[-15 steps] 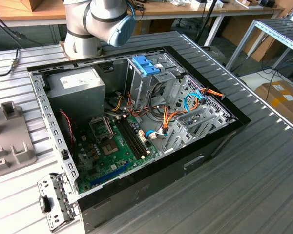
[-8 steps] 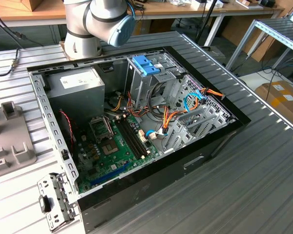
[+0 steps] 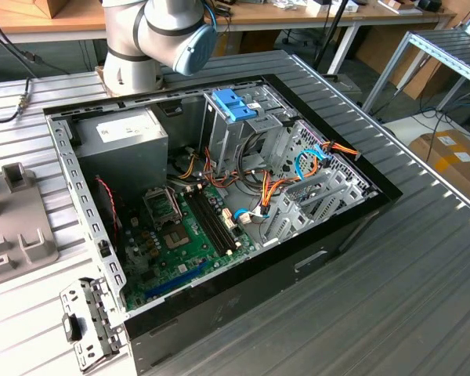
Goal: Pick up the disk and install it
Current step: 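Reach for the disk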
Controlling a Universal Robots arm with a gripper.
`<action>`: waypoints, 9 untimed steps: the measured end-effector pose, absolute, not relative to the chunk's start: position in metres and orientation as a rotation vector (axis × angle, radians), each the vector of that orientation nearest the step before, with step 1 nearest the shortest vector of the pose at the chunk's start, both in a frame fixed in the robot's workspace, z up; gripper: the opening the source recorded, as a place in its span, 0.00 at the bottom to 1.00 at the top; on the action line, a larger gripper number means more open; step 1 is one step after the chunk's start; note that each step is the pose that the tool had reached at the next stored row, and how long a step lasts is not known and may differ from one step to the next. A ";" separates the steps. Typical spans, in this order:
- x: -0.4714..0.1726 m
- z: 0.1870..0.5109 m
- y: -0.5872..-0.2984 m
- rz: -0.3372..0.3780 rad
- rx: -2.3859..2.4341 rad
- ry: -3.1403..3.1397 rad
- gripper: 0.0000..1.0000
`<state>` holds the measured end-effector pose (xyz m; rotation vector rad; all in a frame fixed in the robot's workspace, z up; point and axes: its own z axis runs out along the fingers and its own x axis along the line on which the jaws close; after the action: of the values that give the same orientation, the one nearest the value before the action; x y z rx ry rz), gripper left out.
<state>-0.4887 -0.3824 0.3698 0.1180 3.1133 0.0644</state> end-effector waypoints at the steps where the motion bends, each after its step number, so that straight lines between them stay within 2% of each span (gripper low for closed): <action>1: -0.488 0.370 -0.382 0.064 0.118 3.113 0.11; 9: -0.485 0.368 -0.382 0.063 0.118 3.113 0.11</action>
<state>-0.4850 -0.3823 0.3675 0.1180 3.1134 0.0634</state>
